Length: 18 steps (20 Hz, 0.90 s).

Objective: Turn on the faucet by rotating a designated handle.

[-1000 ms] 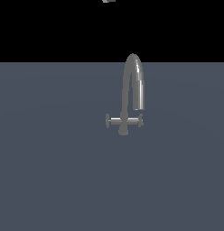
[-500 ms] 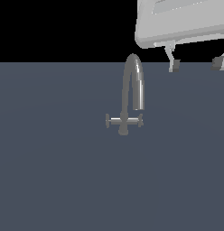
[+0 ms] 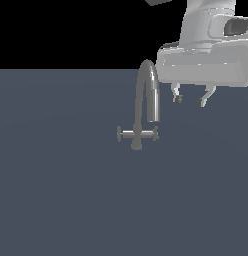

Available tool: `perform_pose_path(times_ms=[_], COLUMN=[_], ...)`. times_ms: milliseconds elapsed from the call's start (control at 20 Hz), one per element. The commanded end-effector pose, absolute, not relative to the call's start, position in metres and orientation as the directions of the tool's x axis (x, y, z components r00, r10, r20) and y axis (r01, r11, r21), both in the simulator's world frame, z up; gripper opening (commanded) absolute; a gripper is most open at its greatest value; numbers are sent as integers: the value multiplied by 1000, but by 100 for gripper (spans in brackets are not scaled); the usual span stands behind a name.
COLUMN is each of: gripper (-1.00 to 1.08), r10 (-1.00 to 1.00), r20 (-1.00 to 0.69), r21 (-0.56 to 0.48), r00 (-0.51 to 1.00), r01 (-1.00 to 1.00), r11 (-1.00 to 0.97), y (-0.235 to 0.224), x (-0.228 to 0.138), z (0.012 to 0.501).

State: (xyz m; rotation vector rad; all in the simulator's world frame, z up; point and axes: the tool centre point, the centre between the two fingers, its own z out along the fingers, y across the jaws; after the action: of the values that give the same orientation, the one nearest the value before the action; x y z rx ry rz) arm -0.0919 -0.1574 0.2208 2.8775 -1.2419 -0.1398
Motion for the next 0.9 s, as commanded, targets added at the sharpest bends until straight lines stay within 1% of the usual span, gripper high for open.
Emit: perform_pose_path(times_ms=[0, 50, 100, 150, 200, 250, 300, 350, 400, 450, 500, 550, 600, 650, 700, 750, 800, 850], gripper=[57, 57, 76, 73, 86, 88, 74, 74, 79, 66, 73, 71, 71, 87, 87, 86, 86, -17], r10=[-796, -802, -834, -847, -860, -867, -907, -912, -913, -905, -900, -912, -915, -927, -927, -923, -911, -887], r20=[-127, -126, -123, -120, -136, -172, -180, -182, -241, -293, -332, -364, -379, -341, -341, -379, -412, -456], r21=[25, 15, -6, -19, -39, -31, -48, -51, -17, -23, 9, 40, 58, -31, -32, 32, 98, 165], r00=[592, 584, 538, 518, 492, 467, 382, 368, 329, 310, 284, 190, 138, 154, 155, 70, -17, -76], r01=[-800, -807, -841, -854, -870, -883, -924, -929, -942, -948, -953, -975, -983, -988, -988, -996, -995, -986], r11=[-600, -591, -541, -520, -492, -469, -379, -365, -335, -317, -304, -219, -172, -153, -153, -89, -26, 0], y=[-142, -131, -136, -139, -125, -101, -134, -142, -129, -114, -82, -94, -121, -101, -101, -114, -152, -164], x=[-83, -72, -60, -48, -35, -32, -19, -22, -23, -13, -5, -28, -33, 12, 12, -43, -53, -94], z=[180, 169, 163, 155, 146, 129, 131, 131, 122, 118, 109, 103, 89, 92, 93, 118, 73, 62])
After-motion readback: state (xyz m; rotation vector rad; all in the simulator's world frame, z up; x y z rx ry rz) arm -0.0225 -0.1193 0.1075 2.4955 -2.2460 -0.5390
